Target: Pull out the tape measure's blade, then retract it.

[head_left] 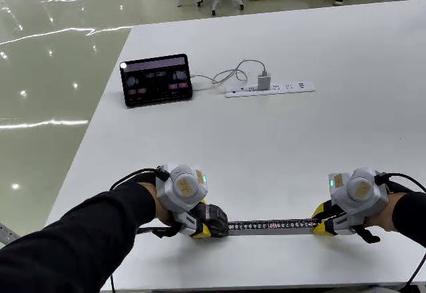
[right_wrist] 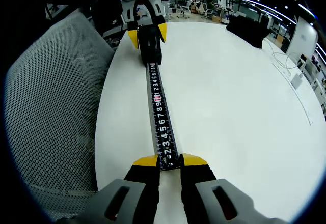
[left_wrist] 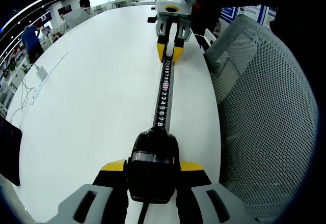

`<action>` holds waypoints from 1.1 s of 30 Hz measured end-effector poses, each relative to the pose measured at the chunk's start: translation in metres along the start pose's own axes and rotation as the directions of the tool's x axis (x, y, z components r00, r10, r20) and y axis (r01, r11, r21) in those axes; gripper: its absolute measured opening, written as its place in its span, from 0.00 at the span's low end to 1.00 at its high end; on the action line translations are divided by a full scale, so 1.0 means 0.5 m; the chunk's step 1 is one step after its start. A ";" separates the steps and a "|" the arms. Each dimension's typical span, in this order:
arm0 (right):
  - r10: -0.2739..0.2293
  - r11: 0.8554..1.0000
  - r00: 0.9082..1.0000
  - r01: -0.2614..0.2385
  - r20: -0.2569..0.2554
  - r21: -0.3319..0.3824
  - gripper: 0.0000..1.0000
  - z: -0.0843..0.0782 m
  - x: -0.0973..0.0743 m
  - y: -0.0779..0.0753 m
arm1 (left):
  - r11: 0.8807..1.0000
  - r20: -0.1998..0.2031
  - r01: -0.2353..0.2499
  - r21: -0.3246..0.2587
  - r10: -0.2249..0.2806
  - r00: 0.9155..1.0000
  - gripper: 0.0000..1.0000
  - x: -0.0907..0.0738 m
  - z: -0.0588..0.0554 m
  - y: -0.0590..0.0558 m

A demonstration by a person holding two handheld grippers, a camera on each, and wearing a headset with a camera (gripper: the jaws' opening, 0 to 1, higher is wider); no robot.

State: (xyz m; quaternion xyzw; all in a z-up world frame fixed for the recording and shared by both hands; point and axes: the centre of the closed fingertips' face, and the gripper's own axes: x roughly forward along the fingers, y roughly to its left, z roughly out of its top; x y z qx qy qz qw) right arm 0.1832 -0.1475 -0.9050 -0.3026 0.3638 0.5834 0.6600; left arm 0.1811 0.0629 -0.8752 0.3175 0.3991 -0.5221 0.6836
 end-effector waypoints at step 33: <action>-0.023 0.999 1.000 0.023 0.004 0.029 0.11 -0.013 -0.023 0.007 | 1.000 -0.007 -0.011 0.011 0.011 1.000 0.32 0.002 0.000 -0.002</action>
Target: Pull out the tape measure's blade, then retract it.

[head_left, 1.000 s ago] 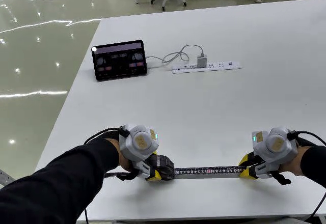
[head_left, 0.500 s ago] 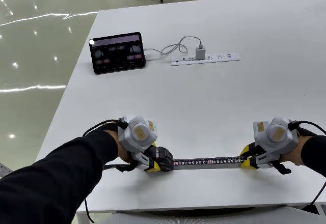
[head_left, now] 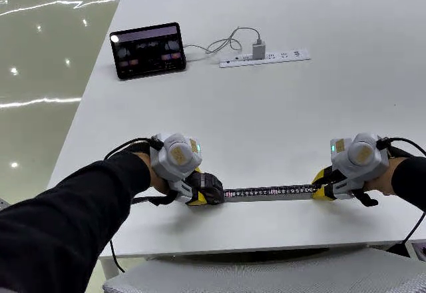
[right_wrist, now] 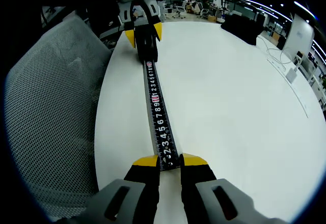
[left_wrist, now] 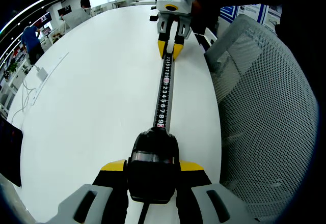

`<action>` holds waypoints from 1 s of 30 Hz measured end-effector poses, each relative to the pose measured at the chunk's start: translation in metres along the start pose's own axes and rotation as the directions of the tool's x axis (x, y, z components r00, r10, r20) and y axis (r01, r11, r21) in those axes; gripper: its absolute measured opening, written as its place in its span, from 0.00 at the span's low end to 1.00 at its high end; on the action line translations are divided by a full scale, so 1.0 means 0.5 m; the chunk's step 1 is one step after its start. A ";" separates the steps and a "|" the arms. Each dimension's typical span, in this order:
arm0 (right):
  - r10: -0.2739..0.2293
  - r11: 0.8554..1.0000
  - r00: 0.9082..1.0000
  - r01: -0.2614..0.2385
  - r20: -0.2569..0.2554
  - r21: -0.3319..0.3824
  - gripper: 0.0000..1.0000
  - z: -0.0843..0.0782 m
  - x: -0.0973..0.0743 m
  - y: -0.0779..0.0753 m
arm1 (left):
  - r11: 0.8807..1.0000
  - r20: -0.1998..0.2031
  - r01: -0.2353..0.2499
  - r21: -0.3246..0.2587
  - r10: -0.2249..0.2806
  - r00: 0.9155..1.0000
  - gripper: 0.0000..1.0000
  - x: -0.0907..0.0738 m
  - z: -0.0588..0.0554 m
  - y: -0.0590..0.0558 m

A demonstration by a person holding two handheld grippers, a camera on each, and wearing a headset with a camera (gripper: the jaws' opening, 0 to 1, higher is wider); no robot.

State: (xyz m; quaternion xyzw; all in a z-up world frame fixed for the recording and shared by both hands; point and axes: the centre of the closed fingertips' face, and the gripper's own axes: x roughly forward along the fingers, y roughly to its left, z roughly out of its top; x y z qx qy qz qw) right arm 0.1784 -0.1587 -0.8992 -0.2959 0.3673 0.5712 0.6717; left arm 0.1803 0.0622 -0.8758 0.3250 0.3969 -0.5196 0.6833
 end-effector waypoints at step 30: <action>0.012 1.000 1.000 -0.011 -0.019 0.006 0.10 -0.026 -0.011 -0.023 | 1.000 -0.017 0.014 -0.003 -0.014 1.000 0.32 0.001 0.000 0.000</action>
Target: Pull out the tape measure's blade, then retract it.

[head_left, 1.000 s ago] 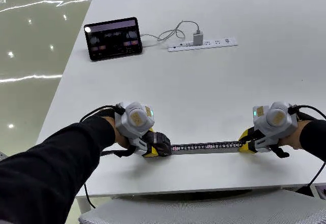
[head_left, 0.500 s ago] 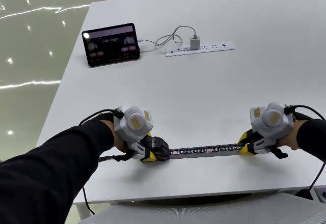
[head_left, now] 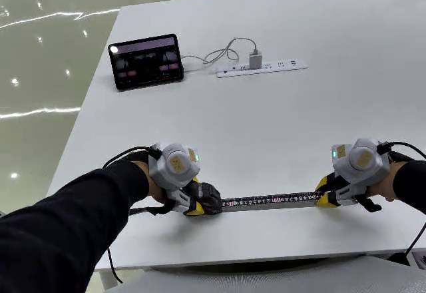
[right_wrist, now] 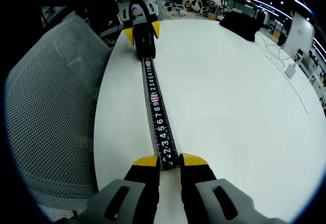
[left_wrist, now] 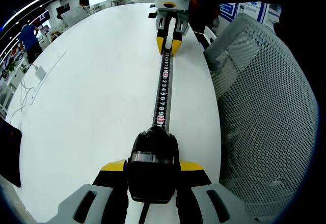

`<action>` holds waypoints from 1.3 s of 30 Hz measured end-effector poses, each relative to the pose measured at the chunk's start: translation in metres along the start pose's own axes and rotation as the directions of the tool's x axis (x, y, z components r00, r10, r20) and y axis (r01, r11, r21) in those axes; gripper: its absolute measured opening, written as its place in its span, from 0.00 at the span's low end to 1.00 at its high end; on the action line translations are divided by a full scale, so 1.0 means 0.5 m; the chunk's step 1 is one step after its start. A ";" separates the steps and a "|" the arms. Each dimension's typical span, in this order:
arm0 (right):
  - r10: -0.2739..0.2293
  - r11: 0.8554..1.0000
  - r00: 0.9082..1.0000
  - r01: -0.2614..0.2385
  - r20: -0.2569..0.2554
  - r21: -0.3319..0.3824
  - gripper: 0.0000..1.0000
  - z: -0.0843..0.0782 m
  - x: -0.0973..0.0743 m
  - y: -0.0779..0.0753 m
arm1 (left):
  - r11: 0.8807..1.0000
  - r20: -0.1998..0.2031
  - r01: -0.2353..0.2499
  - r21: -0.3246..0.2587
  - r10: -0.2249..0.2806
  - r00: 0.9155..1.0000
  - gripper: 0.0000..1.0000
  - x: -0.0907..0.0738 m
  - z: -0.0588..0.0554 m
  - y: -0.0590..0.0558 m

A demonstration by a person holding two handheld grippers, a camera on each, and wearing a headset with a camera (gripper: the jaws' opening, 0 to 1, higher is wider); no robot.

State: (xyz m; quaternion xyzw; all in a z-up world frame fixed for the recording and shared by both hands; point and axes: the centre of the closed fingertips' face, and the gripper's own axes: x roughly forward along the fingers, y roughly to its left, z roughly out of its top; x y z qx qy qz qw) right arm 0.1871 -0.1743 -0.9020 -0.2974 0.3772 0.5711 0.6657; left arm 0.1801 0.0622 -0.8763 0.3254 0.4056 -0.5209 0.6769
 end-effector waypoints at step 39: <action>-0.009 1.000 0.999 0.009 -0.037 0.003 0.11 -0.019 -0.019 0.004 | 0.999 0.004 -0.032 0.037 0.032 0.999 0.32 -0.001 0.002 0.001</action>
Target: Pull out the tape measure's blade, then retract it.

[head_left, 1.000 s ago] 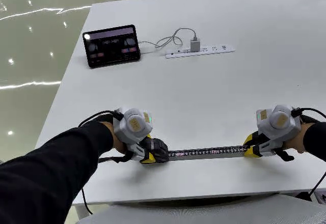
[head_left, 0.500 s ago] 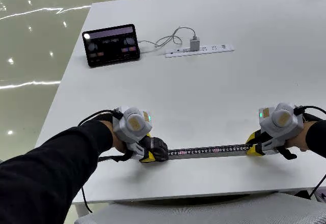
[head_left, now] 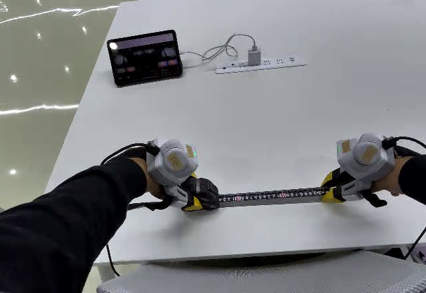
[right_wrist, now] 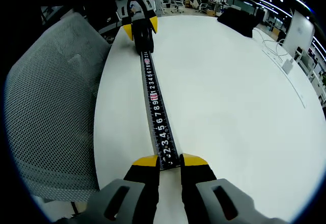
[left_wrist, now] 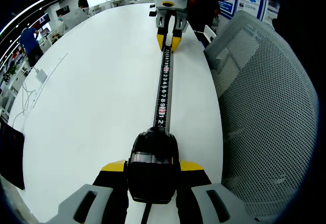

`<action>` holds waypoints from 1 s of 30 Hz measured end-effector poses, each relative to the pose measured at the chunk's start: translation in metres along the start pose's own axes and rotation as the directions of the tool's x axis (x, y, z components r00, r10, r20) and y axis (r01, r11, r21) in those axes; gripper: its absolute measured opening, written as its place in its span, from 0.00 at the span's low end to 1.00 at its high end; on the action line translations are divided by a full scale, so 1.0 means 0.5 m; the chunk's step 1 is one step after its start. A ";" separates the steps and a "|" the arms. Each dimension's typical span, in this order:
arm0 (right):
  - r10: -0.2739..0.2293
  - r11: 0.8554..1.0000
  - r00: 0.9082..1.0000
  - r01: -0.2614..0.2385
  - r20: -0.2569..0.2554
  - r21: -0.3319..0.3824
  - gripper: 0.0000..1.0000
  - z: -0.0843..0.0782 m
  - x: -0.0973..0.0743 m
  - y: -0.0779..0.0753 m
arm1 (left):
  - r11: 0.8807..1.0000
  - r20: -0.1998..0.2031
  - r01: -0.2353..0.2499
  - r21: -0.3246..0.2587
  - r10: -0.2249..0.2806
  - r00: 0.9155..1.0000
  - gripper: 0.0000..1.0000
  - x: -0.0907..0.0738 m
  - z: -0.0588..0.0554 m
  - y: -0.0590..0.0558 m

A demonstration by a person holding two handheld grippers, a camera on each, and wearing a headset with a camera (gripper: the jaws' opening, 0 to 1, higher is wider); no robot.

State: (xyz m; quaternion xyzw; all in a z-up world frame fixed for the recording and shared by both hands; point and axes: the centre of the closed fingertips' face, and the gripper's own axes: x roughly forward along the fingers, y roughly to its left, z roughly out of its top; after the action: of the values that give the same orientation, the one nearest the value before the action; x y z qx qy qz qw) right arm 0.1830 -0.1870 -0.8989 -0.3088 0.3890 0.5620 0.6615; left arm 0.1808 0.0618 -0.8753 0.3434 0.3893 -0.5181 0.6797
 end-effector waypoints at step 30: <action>-0.006 0.999 1.000 0.006 0.002 -0.033 0.11 0.026 0.015 -0.018 | 0.999 -0.041 -0.006 0.048 0.008 0.999 0.30 -0.010 -0.018 0.034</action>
State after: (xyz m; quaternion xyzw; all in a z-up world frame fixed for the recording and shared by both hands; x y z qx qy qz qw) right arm 0.1946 -0.1739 -0.8994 -0.3204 0.3781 0.5665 0.6584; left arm 0.1950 0.0758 -0.8741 0.3716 0.3897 -0.5177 0.6649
